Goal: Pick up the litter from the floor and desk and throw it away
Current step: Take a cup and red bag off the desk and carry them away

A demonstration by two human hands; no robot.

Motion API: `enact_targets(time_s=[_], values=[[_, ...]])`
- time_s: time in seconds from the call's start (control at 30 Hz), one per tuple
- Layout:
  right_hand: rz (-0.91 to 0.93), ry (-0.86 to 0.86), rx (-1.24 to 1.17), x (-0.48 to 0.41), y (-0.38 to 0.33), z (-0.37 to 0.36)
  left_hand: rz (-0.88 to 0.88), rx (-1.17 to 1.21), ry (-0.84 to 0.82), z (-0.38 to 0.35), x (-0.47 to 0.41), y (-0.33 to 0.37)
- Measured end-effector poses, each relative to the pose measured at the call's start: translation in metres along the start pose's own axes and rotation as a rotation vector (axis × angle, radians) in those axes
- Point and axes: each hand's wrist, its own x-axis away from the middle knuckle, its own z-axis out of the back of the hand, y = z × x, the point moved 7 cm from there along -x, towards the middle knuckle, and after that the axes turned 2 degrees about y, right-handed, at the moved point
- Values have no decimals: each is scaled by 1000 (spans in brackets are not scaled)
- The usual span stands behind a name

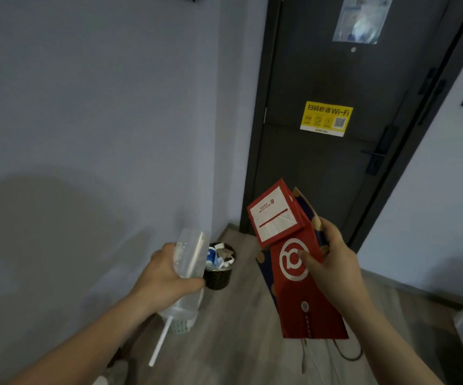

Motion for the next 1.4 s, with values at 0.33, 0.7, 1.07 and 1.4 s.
enact_targets(time_s=[0.33, 0.7, 1.07, 1.4], values=[[-26, -84, 59, -168, 57, -88, 68, 7, -28, -48, -188, -28], [-135, -185, 145, -350, 109, -190, 219, -25, -132, -102, -395, -84], [-223, -381, 96, -515, 215, -298, 452, -53, -120, -194, -526, -127], [-236, -609, 78, -600, 320, -434, 765, -188, -102, -301, -594, -239]])
